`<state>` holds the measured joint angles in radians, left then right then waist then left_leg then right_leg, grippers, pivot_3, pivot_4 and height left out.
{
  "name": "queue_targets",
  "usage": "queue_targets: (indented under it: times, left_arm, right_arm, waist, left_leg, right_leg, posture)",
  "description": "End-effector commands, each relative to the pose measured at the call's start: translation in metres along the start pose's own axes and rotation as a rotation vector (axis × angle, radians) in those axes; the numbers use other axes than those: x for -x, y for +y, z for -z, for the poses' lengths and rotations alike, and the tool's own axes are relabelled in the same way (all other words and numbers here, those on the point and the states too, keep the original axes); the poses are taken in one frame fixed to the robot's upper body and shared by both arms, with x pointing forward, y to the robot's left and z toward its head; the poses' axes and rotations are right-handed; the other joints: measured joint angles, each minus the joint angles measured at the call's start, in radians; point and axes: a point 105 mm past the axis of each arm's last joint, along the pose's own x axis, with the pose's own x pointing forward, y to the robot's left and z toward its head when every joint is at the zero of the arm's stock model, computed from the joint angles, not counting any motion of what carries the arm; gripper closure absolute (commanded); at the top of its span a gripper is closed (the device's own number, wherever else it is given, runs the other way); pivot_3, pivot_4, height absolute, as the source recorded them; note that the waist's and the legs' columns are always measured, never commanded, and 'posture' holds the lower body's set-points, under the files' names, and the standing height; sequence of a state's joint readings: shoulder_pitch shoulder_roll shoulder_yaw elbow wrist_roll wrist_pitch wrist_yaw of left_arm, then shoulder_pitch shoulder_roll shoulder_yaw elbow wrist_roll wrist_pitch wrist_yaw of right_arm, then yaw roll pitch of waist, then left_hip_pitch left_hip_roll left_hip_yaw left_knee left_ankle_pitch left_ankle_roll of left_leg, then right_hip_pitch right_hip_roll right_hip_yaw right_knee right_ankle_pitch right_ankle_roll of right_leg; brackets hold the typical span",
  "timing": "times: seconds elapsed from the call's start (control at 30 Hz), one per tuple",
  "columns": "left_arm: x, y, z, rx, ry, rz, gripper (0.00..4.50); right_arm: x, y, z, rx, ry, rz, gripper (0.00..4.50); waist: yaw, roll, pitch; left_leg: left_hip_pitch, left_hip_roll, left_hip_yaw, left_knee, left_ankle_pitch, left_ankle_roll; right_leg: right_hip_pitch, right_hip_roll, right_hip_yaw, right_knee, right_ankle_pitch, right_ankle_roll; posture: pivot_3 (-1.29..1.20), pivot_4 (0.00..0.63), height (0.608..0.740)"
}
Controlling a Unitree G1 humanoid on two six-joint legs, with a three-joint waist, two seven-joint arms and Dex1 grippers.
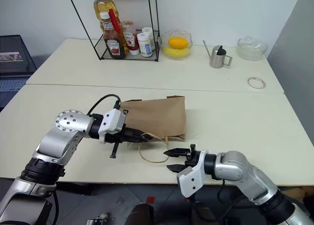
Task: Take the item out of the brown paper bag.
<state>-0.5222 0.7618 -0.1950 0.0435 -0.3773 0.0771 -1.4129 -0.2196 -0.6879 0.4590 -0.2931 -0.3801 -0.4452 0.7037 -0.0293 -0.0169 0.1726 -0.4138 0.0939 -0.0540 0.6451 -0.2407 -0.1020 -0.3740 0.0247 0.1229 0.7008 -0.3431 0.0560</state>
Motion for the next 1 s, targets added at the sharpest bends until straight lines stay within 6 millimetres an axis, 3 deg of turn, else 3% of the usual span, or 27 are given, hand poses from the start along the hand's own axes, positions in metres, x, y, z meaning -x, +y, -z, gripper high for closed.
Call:
queue_targets:
  times: [0.03,0.47,0.6,0.73,1.0]
  left_arm:
    - [0.006,0.001,-0.006,-0.041,-0.008,-0.013,4.46]
    - [0.007,0.001,-0.007,-0.036,-0.007,-0.016,4.46]
    - [0.008,0.003,-0.008,-0.034,-0.005,-0.022,4.50]
    - [0.011,0.003,-0.010,-0.032,0.000,-0.029,4.50]
    - [0.016,0.015,-0.023,0.010,-0.019,-0.071,4.50]
  right_arm:
    - [0.003,-0.003,-0.001,0.055,-0.007,0.025,2.04]
    - [-0.029,-0.004,0.009,0.081,-0.022,0.036,2.04]
    - [-0.036,0.000,0.016,0.062,-0.017,0.015,2.98]
    - [-0.040,0.002,0.018,0.042,-0.021,0.002,4.45]
    - [-0.046,0.015,0.024,-0.040,-0.003,-0.068,4.48]
  waist:
    - [0.000,0.000,0.000]
    - [-0.002,0.000,0.000]
    - [-0.002,0.000,0.000]
    - [-0.002,0.000,0.000]
    - [-0.003,0.000,0.000]
  left_leg:
    - [0.000,0.000,0.000,0.000,0.000,0.000]
    - [0.000,0.000,0.000,0.000,0.000,0.000]
    - [0.000,0.000,0.000,0.000,0.000,0.000]
    - [0.000,0.000,0.000,0.000,0.000,0.000]
    - [0.001,0.000,0.000,0.000,0.000,0.000]
  right_leg:
    - [0.000,0.000,0.000,0.000,0.000,0.000]
    - [0.000,0.000,0.000,0.000,0.000,0.000]
    - [0.000,0.000,0.000,0.000,0.000,0.000]
    - [0.000,0.000,0.000,0.000,0.000,0.000]
    - [0.000,0.000,0.000,0.001,0.000,0.000]
  posture:
    - [0.00,0.150,0.740]
    - [0.00,0.150,0.740]
    - [0.00,0.150,0.740]
    - [0.00,0.150,0.740]
    - [0.00,0.150,0.740]
